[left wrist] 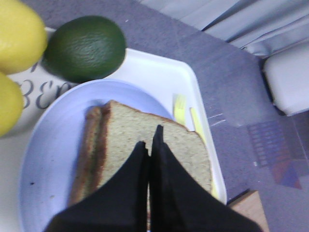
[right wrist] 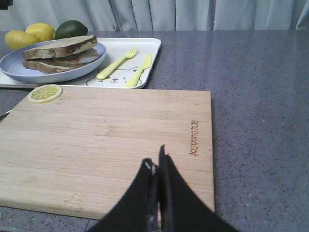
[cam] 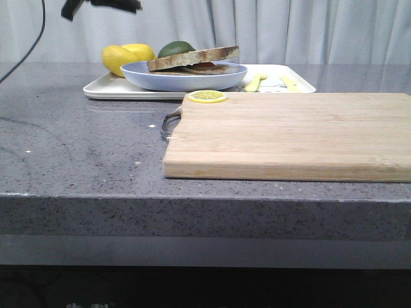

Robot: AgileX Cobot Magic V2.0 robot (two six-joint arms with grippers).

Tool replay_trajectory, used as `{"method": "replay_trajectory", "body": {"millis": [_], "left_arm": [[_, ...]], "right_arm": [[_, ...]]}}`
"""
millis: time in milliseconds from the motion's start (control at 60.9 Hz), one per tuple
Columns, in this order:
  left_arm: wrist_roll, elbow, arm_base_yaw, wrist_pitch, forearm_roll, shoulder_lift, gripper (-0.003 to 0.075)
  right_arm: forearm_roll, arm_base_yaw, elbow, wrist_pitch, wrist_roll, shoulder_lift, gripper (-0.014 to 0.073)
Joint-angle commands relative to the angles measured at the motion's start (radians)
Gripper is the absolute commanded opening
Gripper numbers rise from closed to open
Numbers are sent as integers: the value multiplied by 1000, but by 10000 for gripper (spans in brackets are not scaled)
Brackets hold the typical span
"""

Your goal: Place bread and move sandwich to tray

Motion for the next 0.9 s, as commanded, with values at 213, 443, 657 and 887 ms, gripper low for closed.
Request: {"method": "replay_trajectory", "body": {"millis": [213,443,657,887], "left_arm": [[-4,-103,-22,-6,-60,-216,-20],[-2,-55,-100,-6,250,-328,-20],[-2,283,-184,-6,557,-509,-20],[-48,773,-268,-41,920,-744,-20]], "right_arm": [[6,-4,-25,-97,-3,10,-60],[6,-4,-25,-97,-3,10,-60],[6,-4,-25,-107,-3,9,-60],[6,-4,-25,-108,-3,9,-60]]}}
